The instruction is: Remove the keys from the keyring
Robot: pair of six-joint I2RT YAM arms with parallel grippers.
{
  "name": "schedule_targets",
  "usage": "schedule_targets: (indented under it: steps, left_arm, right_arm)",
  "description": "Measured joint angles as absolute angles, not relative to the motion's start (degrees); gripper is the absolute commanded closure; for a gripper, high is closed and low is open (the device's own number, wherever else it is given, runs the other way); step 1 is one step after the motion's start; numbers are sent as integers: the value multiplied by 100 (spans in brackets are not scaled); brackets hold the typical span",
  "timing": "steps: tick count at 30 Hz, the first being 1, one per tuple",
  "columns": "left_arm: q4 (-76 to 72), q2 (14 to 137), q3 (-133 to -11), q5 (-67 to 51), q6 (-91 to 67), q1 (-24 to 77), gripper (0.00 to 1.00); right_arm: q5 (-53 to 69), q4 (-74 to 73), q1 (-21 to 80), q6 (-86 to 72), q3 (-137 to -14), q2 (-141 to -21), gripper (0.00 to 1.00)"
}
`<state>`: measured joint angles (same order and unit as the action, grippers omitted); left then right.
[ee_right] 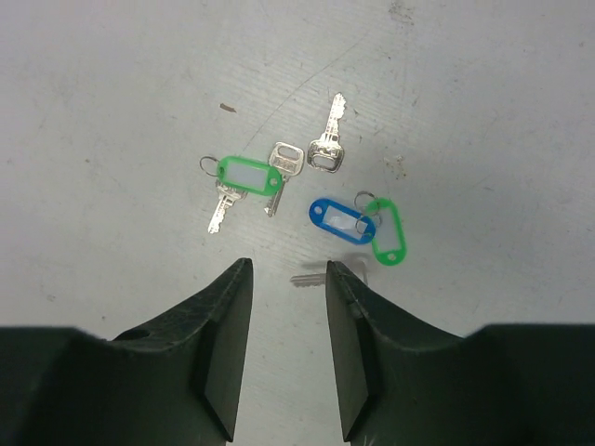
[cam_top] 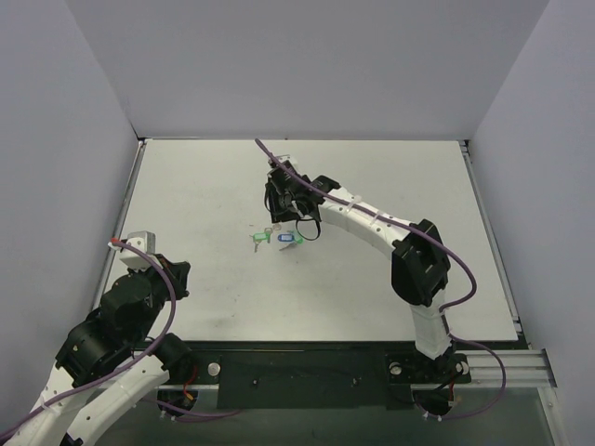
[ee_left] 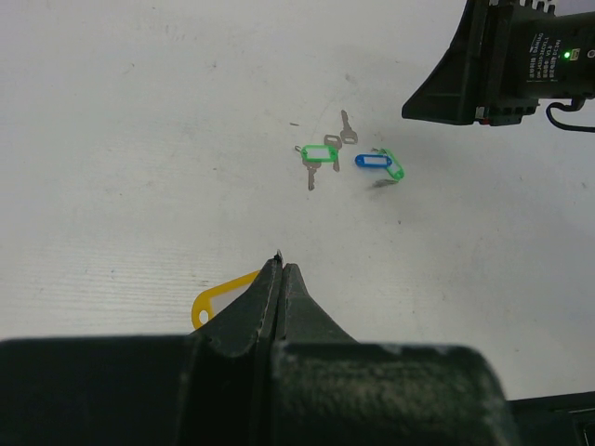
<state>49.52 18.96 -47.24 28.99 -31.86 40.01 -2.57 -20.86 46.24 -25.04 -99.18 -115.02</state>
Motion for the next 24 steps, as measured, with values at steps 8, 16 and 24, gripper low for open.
schedule_targets:
  steps: [8,16,24]
  left_arm:
    - [4952,1896,-4722,2934,-3186,4001,100]
    - [4952,1898,-4720,2958,-3186,4001,100]
    - [4945,2117,-4720,2934,-3181,4001,100]
  right_arm:
    - [-263,-2165,4624,-2543,-10018,-11515,64]
    - [-325,-2206,4650,-2611,-9168,-10704,51]
    - [-427,-2202,4716,-2838,-8079,-8818,18]
